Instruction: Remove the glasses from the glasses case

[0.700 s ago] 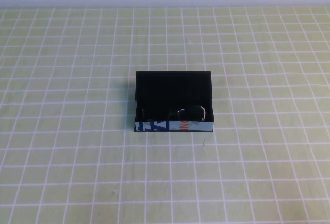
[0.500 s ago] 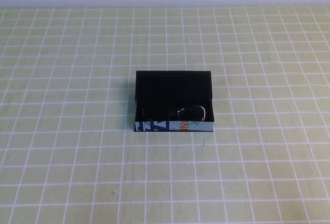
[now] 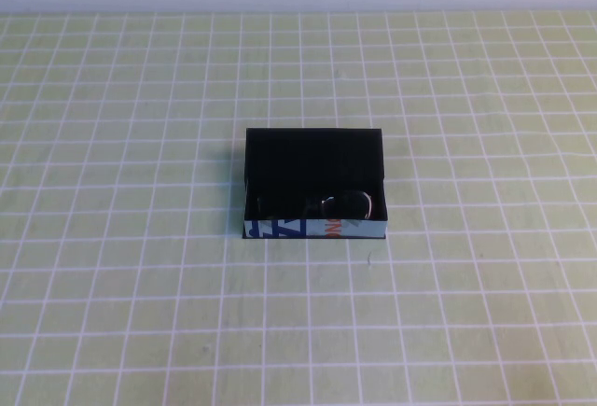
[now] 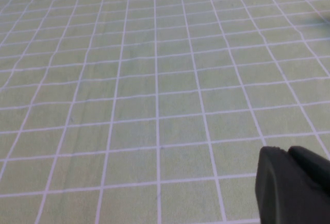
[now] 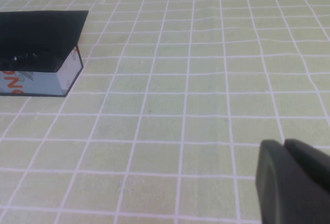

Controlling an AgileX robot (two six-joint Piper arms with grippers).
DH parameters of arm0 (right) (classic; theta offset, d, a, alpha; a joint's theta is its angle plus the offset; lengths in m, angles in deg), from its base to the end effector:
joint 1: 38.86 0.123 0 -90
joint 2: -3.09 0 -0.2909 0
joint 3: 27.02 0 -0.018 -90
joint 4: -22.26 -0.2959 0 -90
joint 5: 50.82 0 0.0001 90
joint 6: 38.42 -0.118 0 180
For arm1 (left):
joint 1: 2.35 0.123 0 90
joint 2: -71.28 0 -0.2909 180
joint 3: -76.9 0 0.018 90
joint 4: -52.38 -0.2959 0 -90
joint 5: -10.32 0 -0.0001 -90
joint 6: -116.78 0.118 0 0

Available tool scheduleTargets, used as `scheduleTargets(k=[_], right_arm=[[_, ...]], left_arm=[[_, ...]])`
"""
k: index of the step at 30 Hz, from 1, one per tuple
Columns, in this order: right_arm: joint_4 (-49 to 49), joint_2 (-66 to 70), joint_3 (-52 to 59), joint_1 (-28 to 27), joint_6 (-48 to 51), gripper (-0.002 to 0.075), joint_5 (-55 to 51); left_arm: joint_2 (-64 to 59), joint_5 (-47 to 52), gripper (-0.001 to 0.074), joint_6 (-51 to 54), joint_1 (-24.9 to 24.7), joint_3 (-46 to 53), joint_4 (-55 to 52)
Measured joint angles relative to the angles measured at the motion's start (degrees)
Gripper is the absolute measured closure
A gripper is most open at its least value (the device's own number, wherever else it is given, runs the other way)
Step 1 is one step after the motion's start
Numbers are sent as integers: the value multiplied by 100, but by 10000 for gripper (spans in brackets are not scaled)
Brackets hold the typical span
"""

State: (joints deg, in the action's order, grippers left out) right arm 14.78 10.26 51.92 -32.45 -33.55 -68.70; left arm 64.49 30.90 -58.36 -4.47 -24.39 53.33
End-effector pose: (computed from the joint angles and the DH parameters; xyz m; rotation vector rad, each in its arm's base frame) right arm 0.1185 0.0181 0.1690 -0.0942 1.8122 0.1435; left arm 0.1180 -0.0051 0.1658 0.1024 1.8486 0.0171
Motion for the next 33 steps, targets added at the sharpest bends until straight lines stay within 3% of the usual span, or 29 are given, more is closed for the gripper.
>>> scheduleTargets(k=[22,26,33], right_arm=[[-60,0,0,0,0,743,151],[-876,0,0,0,0,743,721],[-3307,0,0,0,0,743,1729]], left_arm=[[0,0,739,0,0,0,0],[0,0,739,0,0,0,0],[0,0,739,0,0,0,0]])
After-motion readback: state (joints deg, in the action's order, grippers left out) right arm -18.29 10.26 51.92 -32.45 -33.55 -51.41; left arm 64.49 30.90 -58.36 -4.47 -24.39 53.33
